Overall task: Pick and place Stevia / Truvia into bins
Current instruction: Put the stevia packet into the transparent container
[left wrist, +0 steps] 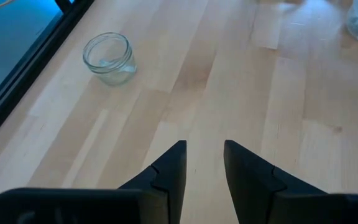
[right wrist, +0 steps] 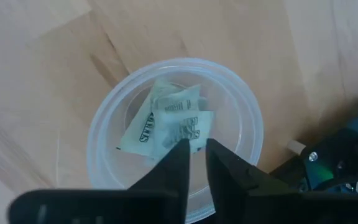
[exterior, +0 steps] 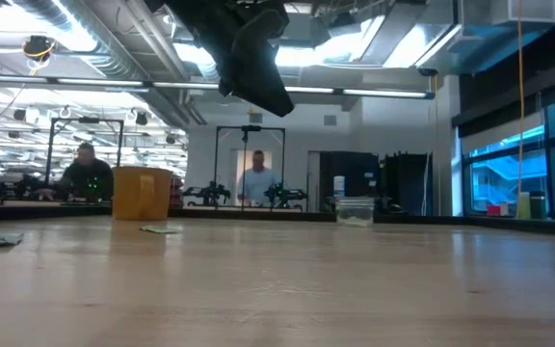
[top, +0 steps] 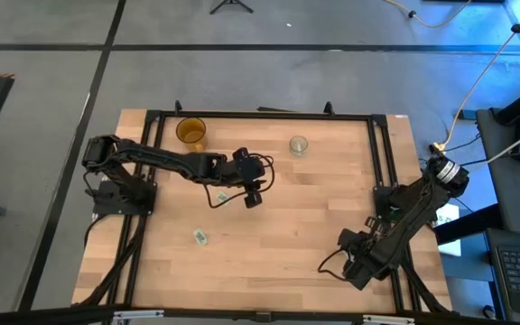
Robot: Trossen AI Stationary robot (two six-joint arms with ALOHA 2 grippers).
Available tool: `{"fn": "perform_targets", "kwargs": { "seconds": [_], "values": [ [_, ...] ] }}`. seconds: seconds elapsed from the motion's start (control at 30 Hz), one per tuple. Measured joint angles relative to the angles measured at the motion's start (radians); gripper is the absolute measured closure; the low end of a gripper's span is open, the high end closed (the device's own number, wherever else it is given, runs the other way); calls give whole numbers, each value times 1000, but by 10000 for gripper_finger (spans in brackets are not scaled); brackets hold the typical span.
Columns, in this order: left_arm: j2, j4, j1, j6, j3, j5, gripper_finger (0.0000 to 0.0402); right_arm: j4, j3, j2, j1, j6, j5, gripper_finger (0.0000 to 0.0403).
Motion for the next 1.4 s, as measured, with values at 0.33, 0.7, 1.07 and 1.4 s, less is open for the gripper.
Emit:
{"fn": "perform_targets", "kwargs": {
  "seconds": [0.33, 0.7, 1.07, 1.4],
  "values": [
    [0, -5, 0, 0, 0, 22, 300, -177, 144, -1, 0, -66, 33, 307],
    [-9, -489, -84, 37, 0, 334, 300, -271, 237, -27, -23, -82, 413, 306],
    [-18, -828, -299, -147, -3, 340, 300, -224, 228, -39, -130, -300, 607, 306],
    [-19, -659, -399, -354, -158, 377, 300, -107, 228, -39, -228, -407, 691, 333]
  ]
}}
